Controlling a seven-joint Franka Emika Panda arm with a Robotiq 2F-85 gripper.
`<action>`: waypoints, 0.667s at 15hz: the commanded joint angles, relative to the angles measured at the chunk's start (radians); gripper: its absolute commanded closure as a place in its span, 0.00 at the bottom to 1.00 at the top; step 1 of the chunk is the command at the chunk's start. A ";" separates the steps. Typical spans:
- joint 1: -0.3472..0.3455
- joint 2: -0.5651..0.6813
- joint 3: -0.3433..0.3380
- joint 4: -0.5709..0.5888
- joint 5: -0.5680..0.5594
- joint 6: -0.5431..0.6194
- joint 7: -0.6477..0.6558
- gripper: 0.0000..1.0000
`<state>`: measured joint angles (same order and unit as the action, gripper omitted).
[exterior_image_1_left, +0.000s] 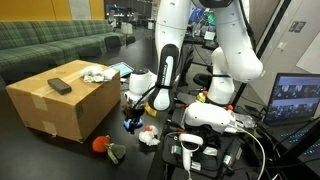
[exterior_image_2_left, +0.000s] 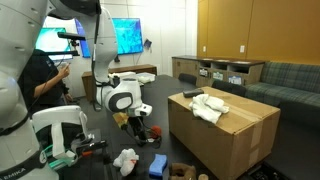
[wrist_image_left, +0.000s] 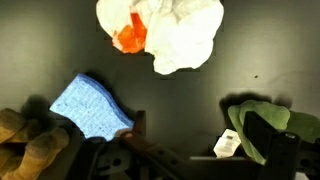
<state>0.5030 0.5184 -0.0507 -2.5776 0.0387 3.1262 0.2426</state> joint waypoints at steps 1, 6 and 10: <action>-0.072 0.023 0.011 0.026 -0.067 0.023 -0.122 0.00; -0.178 0.070 0.032 0.067 -0.139 0.028 -0.254 0.00; -0.255 0.130 0.062 0.110 -0.169 0.024 -0.320 0.00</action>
<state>0.3049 0.5901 -0.0203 -2.5128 -0.1021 3.1285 -0.0284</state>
